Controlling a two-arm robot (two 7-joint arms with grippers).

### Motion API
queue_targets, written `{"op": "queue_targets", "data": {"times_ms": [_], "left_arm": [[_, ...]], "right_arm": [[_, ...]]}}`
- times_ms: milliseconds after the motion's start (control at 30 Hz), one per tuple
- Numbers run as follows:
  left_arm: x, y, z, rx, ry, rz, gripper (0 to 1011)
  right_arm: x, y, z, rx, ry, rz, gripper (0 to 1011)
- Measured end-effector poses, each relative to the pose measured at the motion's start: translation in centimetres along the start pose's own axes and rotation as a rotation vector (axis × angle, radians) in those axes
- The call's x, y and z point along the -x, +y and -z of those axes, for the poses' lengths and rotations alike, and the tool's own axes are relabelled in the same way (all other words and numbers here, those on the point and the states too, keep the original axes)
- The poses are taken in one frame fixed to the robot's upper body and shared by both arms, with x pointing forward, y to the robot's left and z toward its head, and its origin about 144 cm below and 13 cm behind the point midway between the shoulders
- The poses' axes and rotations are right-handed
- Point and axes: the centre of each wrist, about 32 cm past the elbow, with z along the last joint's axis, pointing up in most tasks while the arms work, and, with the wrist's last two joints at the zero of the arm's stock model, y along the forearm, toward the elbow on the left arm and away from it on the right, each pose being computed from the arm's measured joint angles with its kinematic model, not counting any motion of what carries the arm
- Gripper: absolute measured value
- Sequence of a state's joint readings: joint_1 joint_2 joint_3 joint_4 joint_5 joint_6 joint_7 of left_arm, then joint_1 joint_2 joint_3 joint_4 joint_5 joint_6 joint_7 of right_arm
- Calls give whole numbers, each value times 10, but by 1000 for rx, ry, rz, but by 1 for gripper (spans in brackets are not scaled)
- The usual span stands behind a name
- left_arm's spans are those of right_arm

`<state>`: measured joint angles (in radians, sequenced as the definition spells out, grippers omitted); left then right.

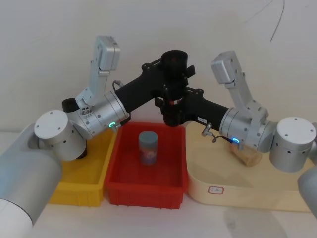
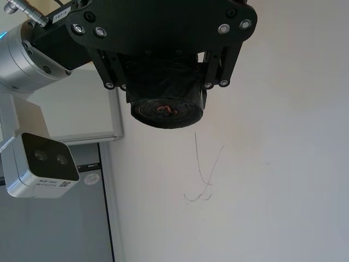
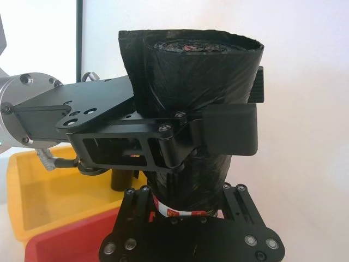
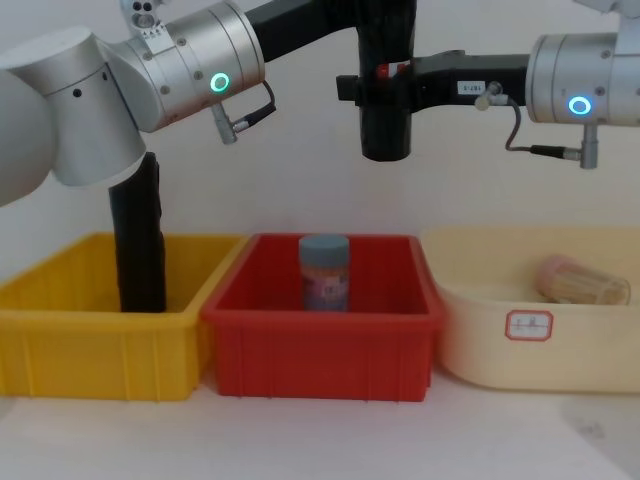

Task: Pick up the garbage bag with the one hand and transfer it to the other hand.

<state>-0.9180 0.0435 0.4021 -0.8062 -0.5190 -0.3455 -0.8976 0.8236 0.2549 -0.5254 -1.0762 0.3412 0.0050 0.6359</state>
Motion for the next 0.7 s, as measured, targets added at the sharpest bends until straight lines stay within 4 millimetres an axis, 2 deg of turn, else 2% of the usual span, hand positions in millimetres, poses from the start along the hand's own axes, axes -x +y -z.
{"op": "queue_targets", "data": {"times_ms": [700], "left_arm": [[0, 0, 0, 0, 0, 0, 539]], "right_arm": [[0, 0, 0, 0, 0, 0, 529]]}}
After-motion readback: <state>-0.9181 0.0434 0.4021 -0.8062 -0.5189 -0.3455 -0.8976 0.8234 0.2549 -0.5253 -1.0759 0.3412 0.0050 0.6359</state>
